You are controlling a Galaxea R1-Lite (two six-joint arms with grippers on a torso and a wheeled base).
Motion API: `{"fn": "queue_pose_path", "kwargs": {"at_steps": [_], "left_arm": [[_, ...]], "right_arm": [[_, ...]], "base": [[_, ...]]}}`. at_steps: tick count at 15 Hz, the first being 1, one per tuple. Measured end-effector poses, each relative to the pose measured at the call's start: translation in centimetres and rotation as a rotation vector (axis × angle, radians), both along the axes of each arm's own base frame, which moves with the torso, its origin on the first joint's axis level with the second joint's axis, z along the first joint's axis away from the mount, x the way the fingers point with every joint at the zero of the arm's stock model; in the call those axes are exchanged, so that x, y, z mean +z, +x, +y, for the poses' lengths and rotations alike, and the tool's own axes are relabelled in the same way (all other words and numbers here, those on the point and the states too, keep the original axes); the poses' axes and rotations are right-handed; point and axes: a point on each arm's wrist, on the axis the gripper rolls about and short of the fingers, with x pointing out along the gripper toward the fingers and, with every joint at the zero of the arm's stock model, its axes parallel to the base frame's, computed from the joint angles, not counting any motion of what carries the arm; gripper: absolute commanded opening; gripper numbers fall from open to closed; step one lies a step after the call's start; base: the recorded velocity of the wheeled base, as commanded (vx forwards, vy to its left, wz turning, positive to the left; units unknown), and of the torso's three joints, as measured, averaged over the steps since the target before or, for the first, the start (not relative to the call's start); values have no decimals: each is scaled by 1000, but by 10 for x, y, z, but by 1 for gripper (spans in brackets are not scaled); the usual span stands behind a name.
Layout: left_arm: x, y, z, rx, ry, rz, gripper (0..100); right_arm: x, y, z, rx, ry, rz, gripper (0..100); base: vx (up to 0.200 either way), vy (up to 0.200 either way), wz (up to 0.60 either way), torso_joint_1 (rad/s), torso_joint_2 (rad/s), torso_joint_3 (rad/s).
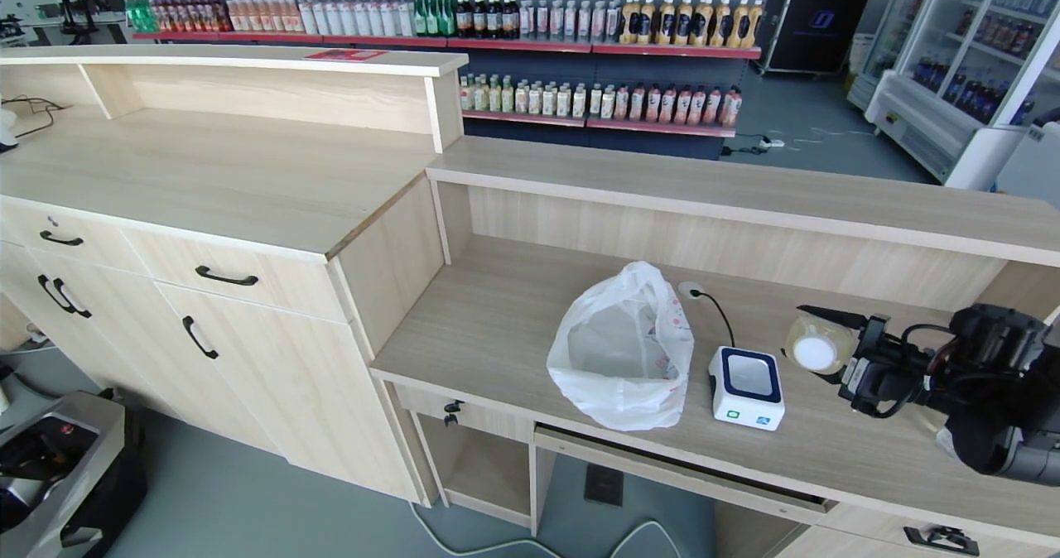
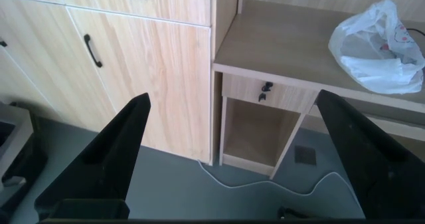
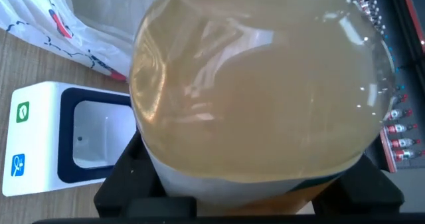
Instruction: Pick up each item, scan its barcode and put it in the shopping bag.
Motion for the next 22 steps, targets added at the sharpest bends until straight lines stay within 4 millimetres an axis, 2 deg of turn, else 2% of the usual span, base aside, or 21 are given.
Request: {"fn": "queue_pose_path", "kwargs": {"at_steps": [10,16,22], "left_arm": [[0,0,0,0,0,0,100],[0,0,0,0,0,0,100],[0,0,0,0,0,0,100]], "right_arm": [[-29,18,11,-18,9,42,0],[-36,30,20,10,29,38,0],[-42,36,20,13,33,39,0]], "base": [[0,0,0,0,0,0],[0,0,0,0,0,0],[0,0,0,0,0,0]]}}
